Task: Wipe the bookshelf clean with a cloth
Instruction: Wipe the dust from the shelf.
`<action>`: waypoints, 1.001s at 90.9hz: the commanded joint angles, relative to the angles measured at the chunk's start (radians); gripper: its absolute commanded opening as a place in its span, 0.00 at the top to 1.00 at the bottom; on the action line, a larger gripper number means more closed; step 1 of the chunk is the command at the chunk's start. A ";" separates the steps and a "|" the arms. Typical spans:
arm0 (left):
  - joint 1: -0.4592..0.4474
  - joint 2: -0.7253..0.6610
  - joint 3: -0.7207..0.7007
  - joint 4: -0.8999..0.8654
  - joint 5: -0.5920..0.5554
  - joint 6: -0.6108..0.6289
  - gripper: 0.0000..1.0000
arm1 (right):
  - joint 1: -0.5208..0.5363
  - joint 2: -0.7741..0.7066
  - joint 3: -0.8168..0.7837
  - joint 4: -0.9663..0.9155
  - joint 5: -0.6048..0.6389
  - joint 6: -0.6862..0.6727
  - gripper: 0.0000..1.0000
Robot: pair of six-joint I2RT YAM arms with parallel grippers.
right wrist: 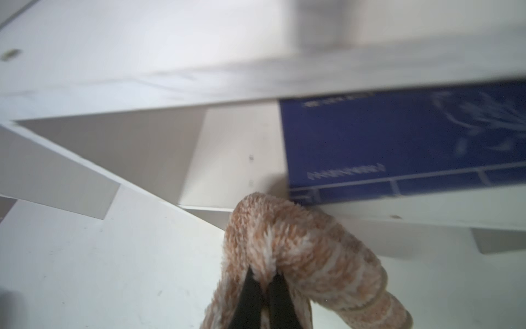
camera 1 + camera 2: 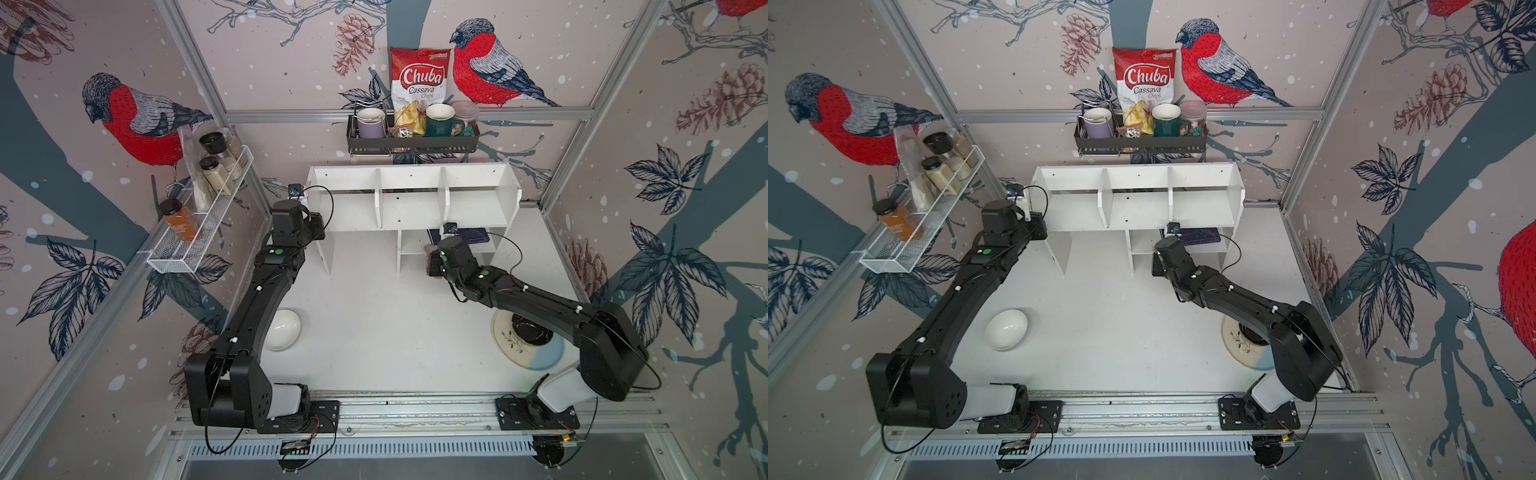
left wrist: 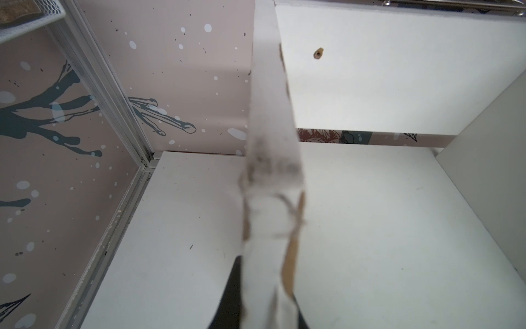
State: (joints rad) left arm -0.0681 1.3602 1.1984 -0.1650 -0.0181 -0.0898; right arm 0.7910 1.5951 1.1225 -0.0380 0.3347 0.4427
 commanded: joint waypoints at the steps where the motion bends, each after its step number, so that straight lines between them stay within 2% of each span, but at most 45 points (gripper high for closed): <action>1: -0.001 0.007 -0.012 -0.148 0.110 -0.080 1.00 | 0.070 0.082 0.105 0.003 0.057 -0.027 1.00; 10: -0.001 0.008 -0.014 -0.145 0.115 -0.087 1.00 | 0.122 0.123 0.203 -0.029 0.102 -0.046 1.00; 23: -0.001 0.010 -0.011 -0.147 0.122 -0.097 1.00 | 0.165 0.093 0.307 -0.056 0.174 -0.102 1.00; 40: 0.000 0.008 -0.006 -0.146 0.126 -0.112 1.00 | 0.163 0.091 0.324 -0.017 0.193 -0.126 1.00; 55: -0.001 -0.008 -0.016 -0.131 0.138 -0.133 1.00 | 0.165 0.160 0.348 0.055 0.035 -0.097 1.00; 79: 0.000 -0.016 -0.018 -0.125 0.149 -0.151 1.00 | 0.249 0.352 0.575 0.082 -0.120 -0.124 1.00; 91: 0.000 -0.016 -0.019 -0.129 0.138 -0.152 1.00 | 0.235 0.365 0.579 0.083 -0.170 -0.087 1.00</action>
State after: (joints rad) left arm -0.0681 1.3445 1.1893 -0.1665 -0.0074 -0.1047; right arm 1.0374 1.9594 1.7042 0.0086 0.2344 0.3332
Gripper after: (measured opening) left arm 0.132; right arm 0.052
